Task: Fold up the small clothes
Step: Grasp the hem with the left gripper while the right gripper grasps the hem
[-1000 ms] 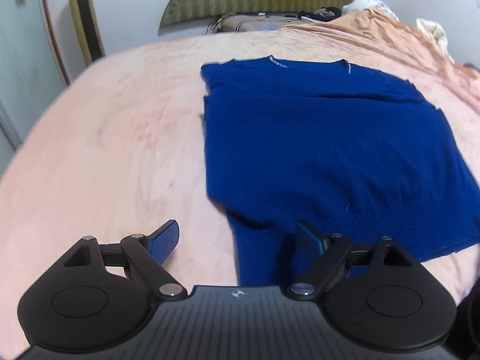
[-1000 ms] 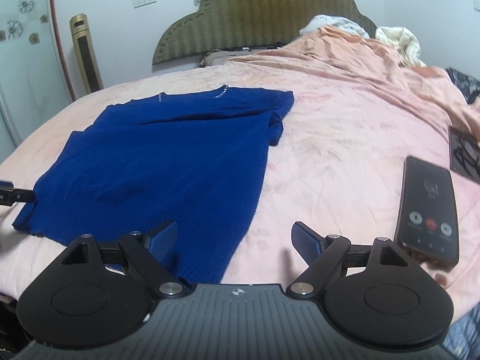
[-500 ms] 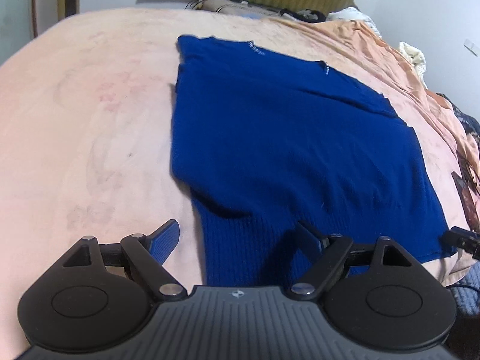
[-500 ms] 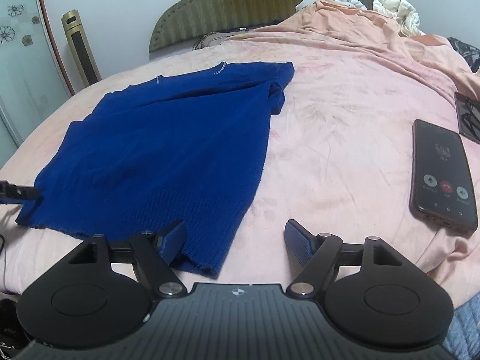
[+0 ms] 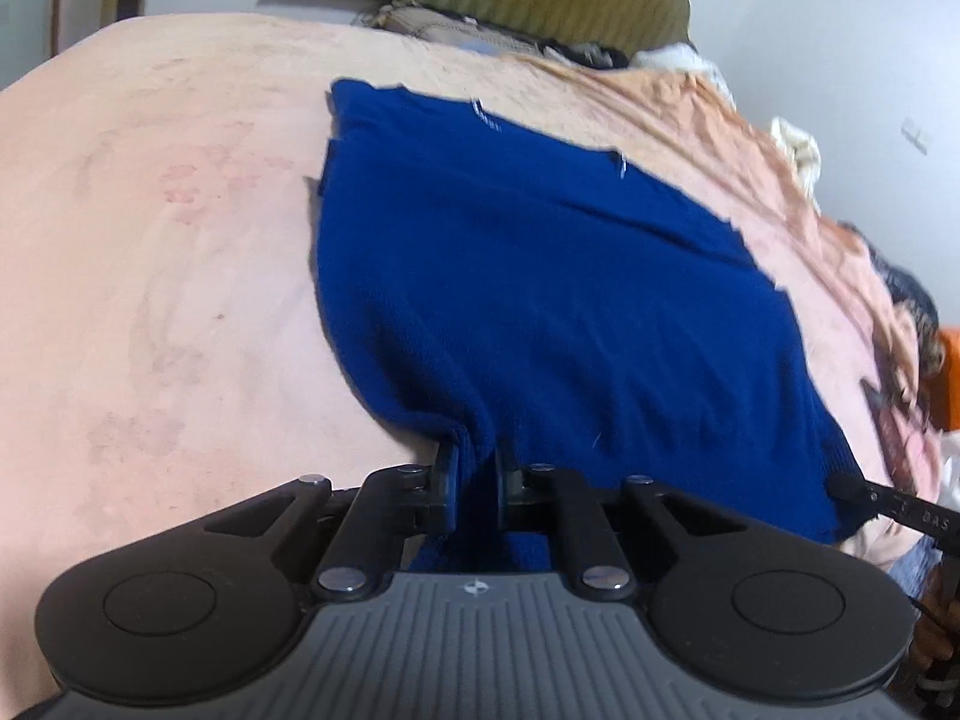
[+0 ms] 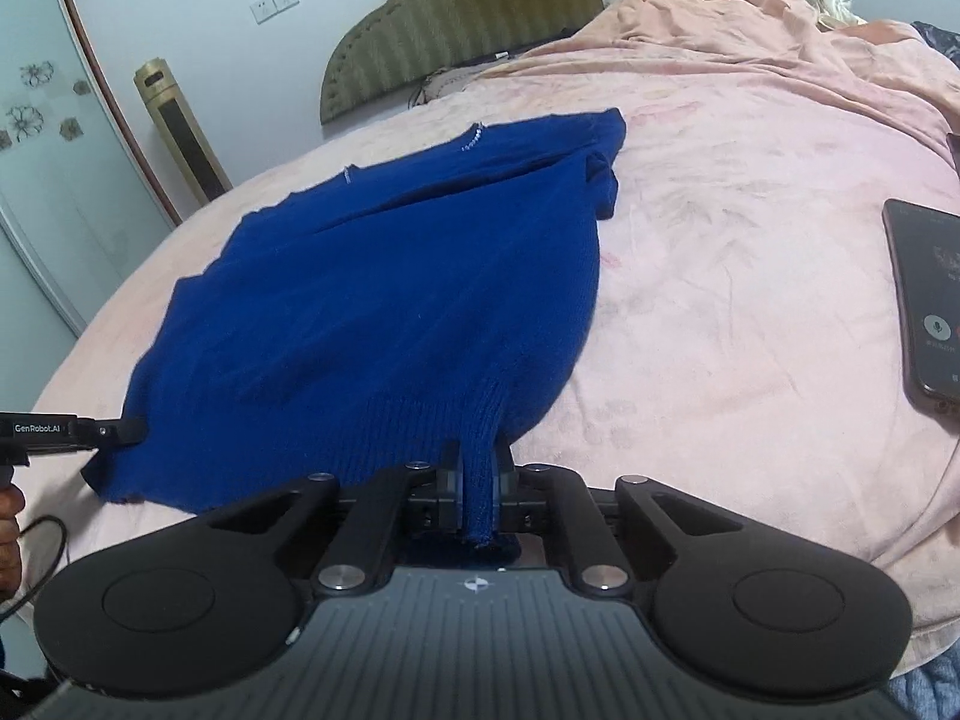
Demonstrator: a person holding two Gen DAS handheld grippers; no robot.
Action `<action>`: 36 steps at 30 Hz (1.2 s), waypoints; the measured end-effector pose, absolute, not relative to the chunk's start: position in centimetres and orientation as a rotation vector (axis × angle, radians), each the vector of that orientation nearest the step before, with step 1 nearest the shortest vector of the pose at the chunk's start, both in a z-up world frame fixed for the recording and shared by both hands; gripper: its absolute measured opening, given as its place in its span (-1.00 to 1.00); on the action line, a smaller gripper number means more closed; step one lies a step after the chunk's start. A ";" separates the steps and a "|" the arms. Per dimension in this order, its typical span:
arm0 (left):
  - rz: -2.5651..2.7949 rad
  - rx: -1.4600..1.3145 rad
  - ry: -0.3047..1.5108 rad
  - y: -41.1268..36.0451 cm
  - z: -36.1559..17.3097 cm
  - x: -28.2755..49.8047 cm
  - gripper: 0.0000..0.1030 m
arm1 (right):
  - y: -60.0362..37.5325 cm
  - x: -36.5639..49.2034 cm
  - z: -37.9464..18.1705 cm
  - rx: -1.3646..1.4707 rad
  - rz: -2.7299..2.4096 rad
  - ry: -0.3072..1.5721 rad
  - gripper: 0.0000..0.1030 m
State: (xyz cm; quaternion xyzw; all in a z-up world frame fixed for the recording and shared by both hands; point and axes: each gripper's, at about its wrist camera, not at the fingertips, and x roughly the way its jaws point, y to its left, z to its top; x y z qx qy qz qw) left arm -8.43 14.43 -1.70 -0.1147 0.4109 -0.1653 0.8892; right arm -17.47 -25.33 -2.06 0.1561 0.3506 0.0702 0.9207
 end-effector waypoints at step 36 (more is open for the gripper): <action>-0.323 -0.114 0.721 13.3 7.6 -8.7 -0.79 | -27.7 -16.8 5.8 0.442 0.332 0.550 -0.80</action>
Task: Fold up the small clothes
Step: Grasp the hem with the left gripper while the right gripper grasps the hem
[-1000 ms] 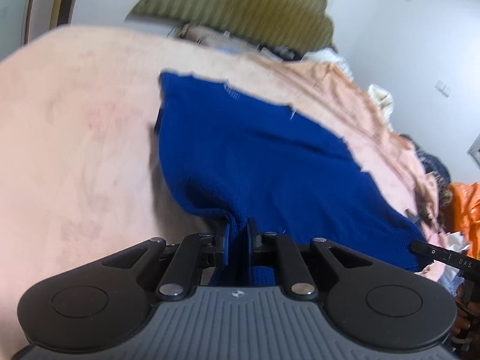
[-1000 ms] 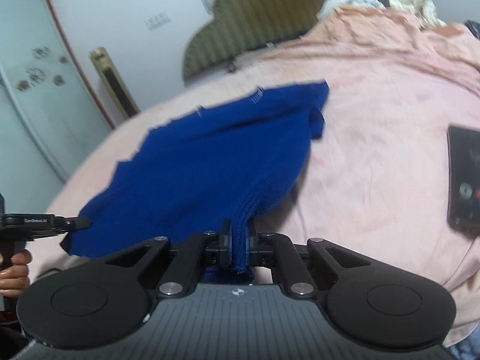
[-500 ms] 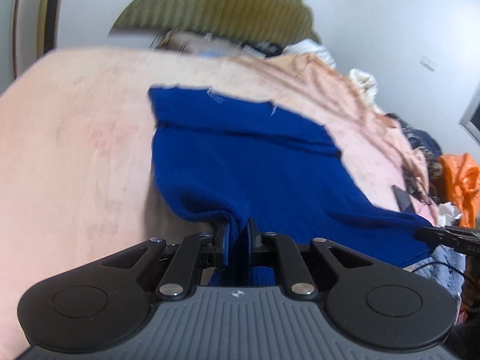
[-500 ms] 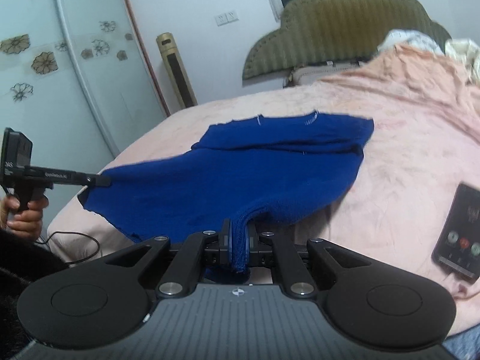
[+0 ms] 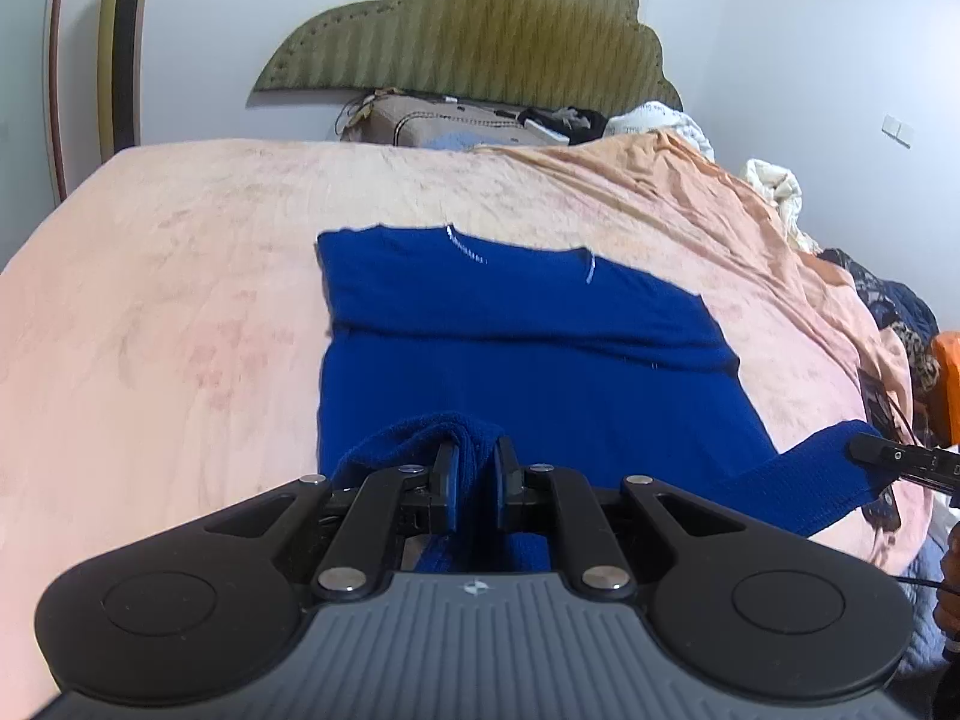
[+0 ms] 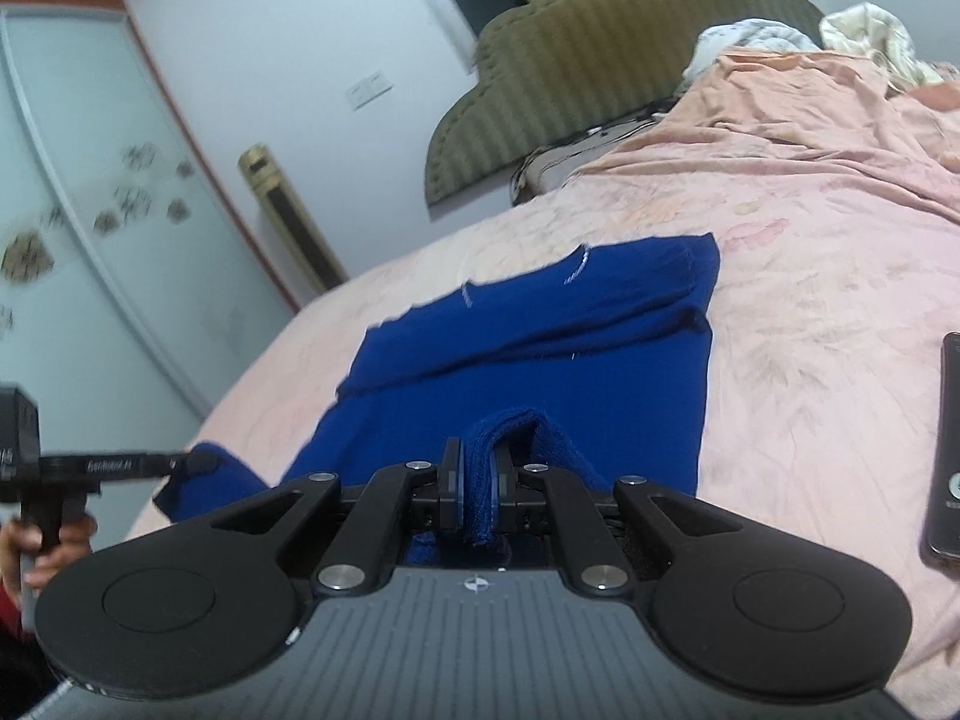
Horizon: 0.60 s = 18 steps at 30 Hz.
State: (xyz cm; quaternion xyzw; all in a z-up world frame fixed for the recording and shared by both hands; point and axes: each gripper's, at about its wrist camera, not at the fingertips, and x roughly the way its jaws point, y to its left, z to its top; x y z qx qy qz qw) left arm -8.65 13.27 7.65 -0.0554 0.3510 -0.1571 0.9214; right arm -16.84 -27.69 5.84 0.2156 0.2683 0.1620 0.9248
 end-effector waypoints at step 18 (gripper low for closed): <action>-0.297 -0.101 0.805 10.5 9.4 5.2 -0.80 | -30.8 -5.6 5.4 0.664 0.260 0.541 -0.80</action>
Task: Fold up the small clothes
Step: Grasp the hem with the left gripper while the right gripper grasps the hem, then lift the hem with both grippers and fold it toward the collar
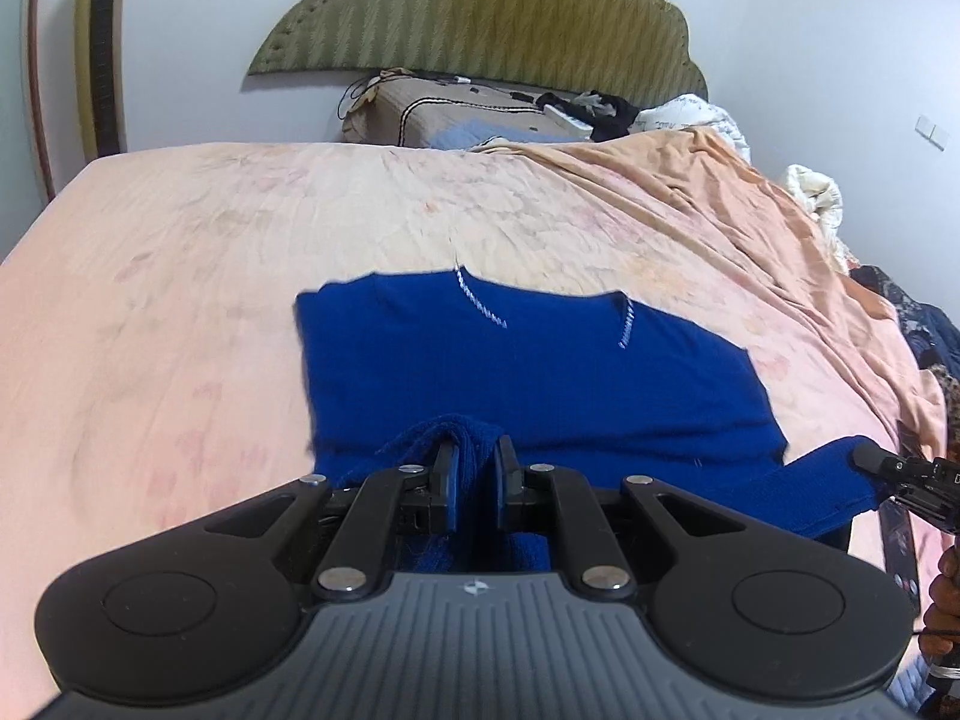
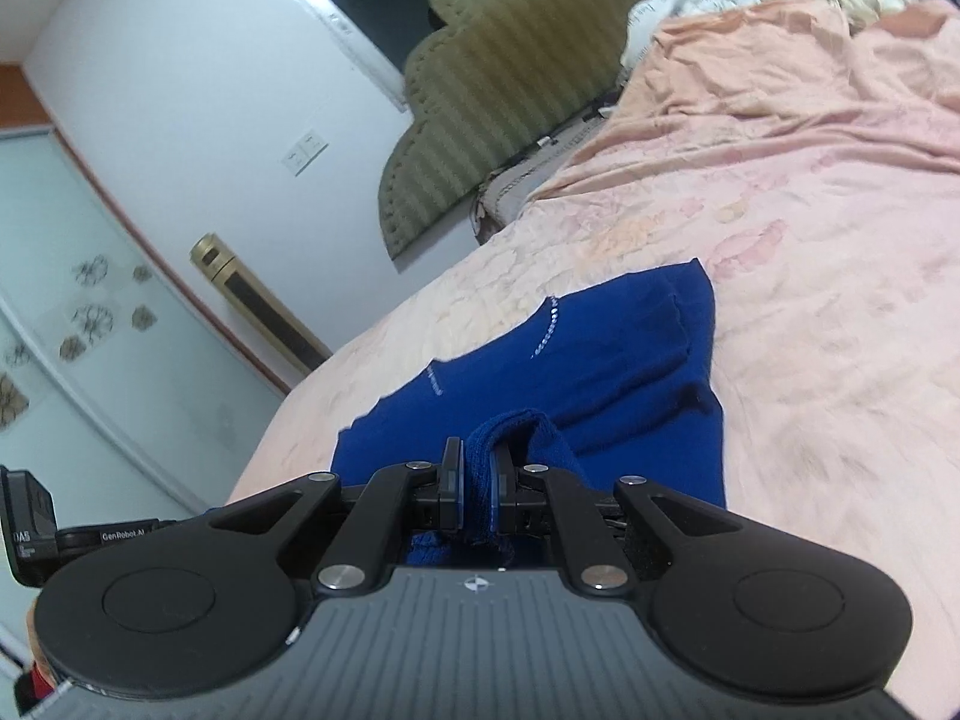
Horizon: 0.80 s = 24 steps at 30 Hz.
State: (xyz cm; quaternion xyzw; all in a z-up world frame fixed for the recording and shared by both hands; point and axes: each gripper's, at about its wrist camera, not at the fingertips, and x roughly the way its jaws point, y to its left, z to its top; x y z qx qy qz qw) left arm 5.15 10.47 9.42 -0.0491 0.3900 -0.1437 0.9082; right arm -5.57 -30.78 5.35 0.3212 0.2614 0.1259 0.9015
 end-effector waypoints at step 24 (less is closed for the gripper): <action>-0.115 -0.191 0.857 12.3 3.2 23.4 0.39 | -34.1 13.8 0.2 0.700 -0.092 0.515 0.02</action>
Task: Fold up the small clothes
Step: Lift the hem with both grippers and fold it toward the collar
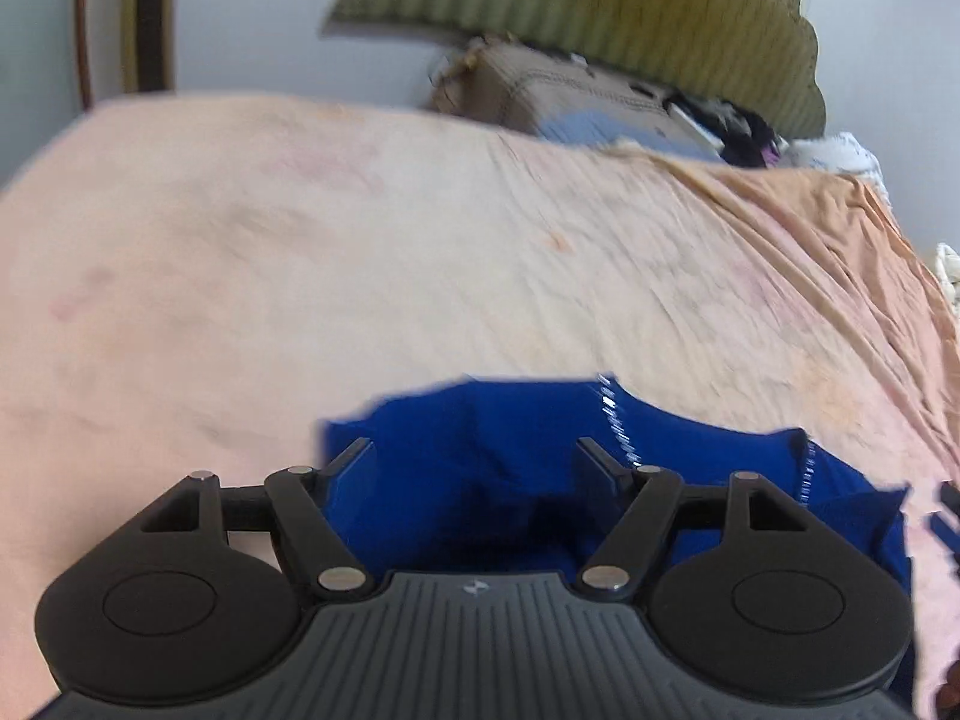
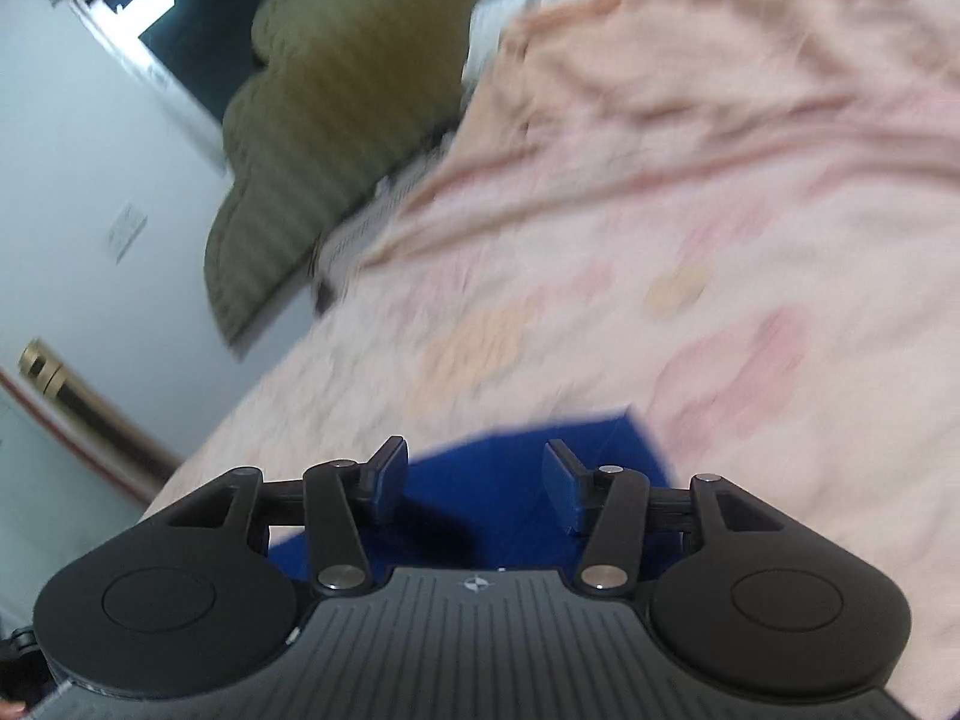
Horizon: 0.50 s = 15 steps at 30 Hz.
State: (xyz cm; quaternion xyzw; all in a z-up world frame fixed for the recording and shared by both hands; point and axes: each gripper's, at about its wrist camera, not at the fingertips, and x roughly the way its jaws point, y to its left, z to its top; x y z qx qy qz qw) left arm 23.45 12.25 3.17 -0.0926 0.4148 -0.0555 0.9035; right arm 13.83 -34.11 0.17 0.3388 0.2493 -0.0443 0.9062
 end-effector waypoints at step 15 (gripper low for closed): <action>-0.226 0.058 0.805 10.0 2.3 21.0 0.50 | -29.6 18.9 -1.7 0.352 0.021 0.722 -0.53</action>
